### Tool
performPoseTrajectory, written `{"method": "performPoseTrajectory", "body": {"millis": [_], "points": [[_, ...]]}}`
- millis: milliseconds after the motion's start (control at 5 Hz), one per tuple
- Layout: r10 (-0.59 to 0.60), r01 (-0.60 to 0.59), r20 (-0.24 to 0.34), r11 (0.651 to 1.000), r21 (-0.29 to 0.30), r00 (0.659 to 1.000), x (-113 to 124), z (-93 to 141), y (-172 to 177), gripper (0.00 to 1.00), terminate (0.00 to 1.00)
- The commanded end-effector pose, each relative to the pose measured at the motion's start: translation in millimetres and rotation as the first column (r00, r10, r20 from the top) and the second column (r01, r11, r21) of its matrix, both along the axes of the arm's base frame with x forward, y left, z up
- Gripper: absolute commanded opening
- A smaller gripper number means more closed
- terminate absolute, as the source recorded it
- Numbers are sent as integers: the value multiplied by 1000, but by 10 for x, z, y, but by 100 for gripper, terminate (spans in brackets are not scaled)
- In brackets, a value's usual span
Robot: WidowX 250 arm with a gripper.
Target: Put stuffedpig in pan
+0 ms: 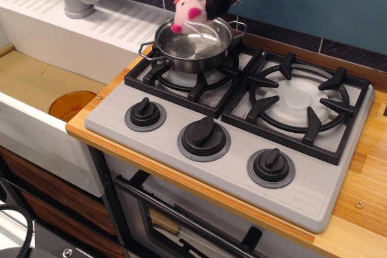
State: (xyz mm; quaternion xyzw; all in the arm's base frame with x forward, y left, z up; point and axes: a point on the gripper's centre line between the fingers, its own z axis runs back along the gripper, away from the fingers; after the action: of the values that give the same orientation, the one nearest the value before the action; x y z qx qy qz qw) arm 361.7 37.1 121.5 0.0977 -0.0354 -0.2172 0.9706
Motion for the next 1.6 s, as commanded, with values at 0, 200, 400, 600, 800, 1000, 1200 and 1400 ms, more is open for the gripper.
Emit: {"method": "performPoseTrajectory", "body": {"millis": [0, 200, 400, 600, 800, 1000, 1200, 1400], "points": [[-1, 1, 62, 1000, 10, 998, 137, 249, -89, 100, 0], [4, -5, 58, 1000, 9, 998, 169, 297, -118, 100, 0], [3, -3, 54, 1000, 2, 999, 204, 266, -116, 100, 0], [8, -9, 80, 1000, 9, 997, 173, 227, -118, 100, 0], [16, -17, 89, 1000, 12, 996, 140, 233, -146, 100, 0], [19, -20, 73, 1000, 13, 997, 105, 259, -190, 100, 0], [32, -32, 54, 999, 2, 998, 86, 276, -225, 100, 0], [48, -47, 29, 999, -17, 998, 81, 291, -242, 100, 0]]}}
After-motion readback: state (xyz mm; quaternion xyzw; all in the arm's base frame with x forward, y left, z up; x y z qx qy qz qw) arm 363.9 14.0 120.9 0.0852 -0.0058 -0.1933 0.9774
